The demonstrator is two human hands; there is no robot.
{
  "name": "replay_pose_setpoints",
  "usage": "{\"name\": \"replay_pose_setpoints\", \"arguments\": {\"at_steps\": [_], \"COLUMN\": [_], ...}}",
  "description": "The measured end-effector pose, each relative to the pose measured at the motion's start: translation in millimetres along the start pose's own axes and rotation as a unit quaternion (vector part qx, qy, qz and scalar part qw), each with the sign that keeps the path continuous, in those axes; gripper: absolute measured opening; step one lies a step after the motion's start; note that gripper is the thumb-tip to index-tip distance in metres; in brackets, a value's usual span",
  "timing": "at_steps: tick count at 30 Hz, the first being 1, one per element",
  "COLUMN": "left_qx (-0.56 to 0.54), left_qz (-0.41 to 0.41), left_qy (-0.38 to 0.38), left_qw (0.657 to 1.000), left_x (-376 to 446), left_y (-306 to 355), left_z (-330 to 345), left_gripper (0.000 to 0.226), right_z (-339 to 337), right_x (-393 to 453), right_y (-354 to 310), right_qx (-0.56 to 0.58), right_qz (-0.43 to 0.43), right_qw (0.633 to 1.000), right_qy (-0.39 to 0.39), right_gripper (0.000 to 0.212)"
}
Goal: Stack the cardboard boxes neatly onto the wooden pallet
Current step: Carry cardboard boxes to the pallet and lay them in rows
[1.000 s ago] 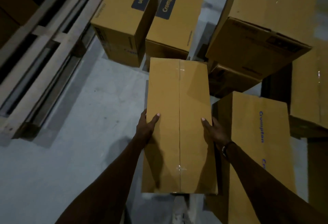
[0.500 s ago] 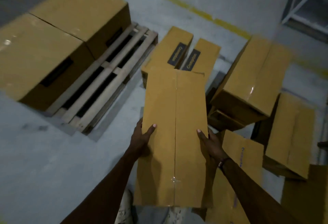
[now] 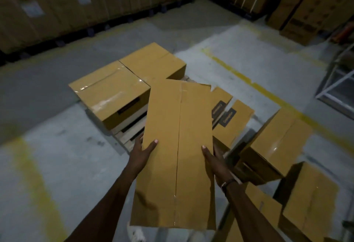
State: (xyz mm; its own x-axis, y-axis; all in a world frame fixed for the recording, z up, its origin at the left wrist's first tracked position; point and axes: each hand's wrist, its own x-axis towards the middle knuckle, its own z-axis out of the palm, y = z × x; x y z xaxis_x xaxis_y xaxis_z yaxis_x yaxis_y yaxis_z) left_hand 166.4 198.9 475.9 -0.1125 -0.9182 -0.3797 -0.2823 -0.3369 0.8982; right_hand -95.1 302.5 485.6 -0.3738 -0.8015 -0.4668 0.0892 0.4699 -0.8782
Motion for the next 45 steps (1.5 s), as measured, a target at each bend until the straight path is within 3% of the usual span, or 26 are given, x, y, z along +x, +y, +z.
{"name": "replay_pose_setpoints", "arguments": {"at_steps": [5,8,15,19,28,33,36,45], "left_qx": [-0.024,-0.028,-0.033,-0.037,0.008,0.030,0.042,0.079], "left_qz": [-0.013,-0.007,0.009,0.009,0.019,0.023,0.021,0.005], "left_qy": [0.034,0.031,0.034,0.034,0.009,-0.016,-0.034,-0.117], "left_qw": [0.999,0.999,0.999,0.999,1.000,0.999,0.998,0.990], "left_x": [-23,-18,16,47,170,252,297,415], "left_y": [18,25,50,62,100,133,157,218], "left_z": [-91,-134,-194,-208,-224,-220,-213,-185], "left_gripper": [0.079,0.080,0.086,0.082,0.090,0.096,0.097,0.103], "right_z": [75,112,166,187,223,227,226,226], "right_x": [-34,-36,-14,13,105,187,214,286], "right_y": [-42,-63,-108,-119,-162,-178,-200,-246], "right_qx": [-0.004,-0.009,-0.030,-0.027,0.031,0.026,0.034,0.072], "right_qz": [-0.022,-0.036,-0.091,-0.109,-0.094,-0.080,-0.068,-0.037], "right_qw": [1.000,0.999,0.995,0.994,0.995,0.996,0.995,0.989], "right_qy": [-0.022,-0.025,-0.021,-0.008,0.014,0.041,0.060,0.126], "right_gripper": [0.045,0.059,0.059,0.045,0.042,0.064,0.054,0.071]}}
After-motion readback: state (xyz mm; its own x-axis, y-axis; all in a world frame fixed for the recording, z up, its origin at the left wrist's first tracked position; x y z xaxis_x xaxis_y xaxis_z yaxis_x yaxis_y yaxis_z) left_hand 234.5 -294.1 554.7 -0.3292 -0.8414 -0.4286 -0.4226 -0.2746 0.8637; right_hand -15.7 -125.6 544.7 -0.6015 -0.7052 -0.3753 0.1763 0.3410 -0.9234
